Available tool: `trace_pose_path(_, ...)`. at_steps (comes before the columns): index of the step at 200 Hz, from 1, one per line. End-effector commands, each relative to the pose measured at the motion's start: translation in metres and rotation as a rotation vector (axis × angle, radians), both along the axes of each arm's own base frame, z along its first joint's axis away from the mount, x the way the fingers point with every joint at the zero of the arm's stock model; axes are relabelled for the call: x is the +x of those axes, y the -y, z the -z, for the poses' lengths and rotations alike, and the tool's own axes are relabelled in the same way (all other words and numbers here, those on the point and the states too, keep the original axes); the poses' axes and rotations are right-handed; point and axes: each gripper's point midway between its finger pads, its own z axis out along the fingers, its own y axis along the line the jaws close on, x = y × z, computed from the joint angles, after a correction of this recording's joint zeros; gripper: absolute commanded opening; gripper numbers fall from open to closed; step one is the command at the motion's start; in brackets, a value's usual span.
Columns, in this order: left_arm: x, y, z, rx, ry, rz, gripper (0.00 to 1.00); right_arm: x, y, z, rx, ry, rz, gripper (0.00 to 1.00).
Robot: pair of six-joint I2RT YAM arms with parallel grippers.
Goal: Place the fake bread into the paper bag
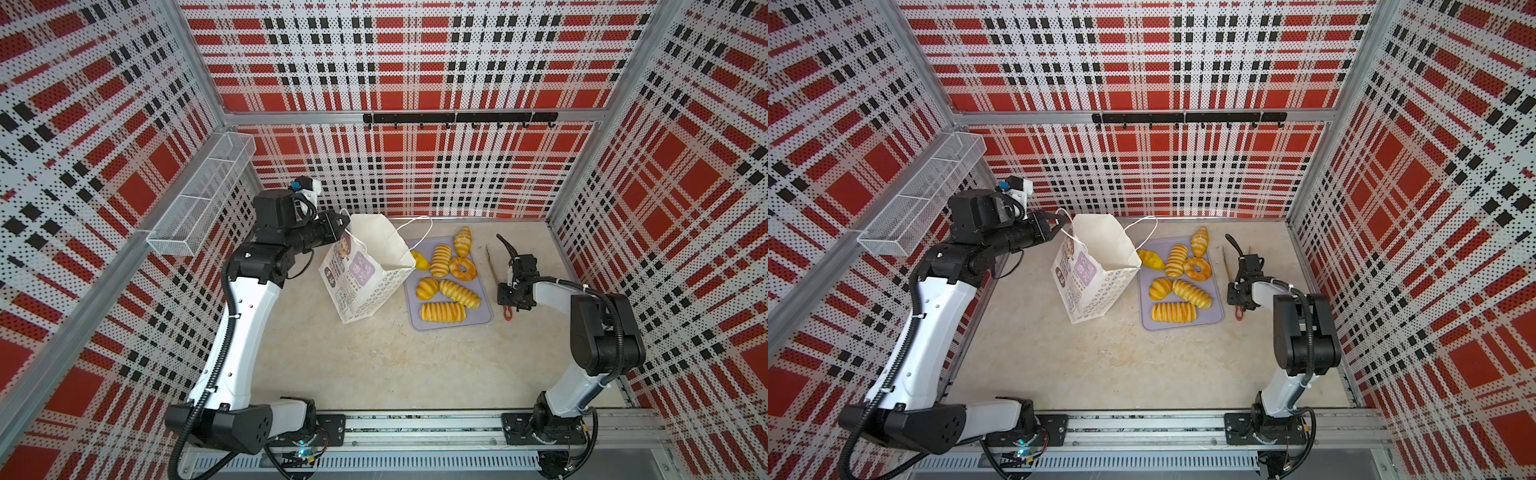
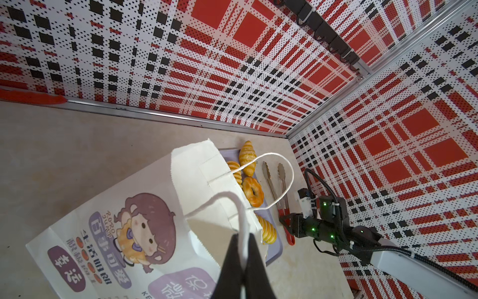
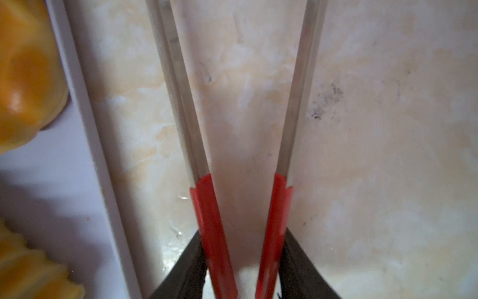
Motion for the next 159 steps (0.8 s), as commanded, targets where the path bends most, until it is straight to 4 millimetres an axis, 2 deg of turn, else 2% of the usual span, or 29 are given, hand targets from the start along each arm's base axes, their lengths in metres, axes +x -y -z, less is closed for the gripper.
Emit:
trace_pose_path(1, -0.005, -0.002, -0.009, 0.001, 0.037, 0.0, 0.0, -0.006, 0.0, 0.01, -0.029, -0.027, -0.009, 0.45)
trace_pose_path(22, -0.002, -0.003, -0.006, 0.007, 0.04, -0.003, 0.0, -0.005, -0.001, 0.003, -0.023, -0.012, -0.007, 0.37)
trace_pose_path(71, 0.005, -0.014, -0.013, 0.052, 0.099, -0.057, 0.0, -0.006, -0.012, -0.058, 0.069, 0.122, 0.017, 0.31)
trace_pose_path(108, 0.007, -0.011, -0.016, 0.042, 0.117, -0.039, 0.0, -0.021, -0.022, -0.093, 0.15, 0.185, 0.01, 0.29)
trace_pose_path(159, -0.011, -0.008, -0.011, 0.009, 0.149, -0.021, 0.0, -0.048, -0.03, -0.125, 0.201, 0.257, -0.018, 0.27)
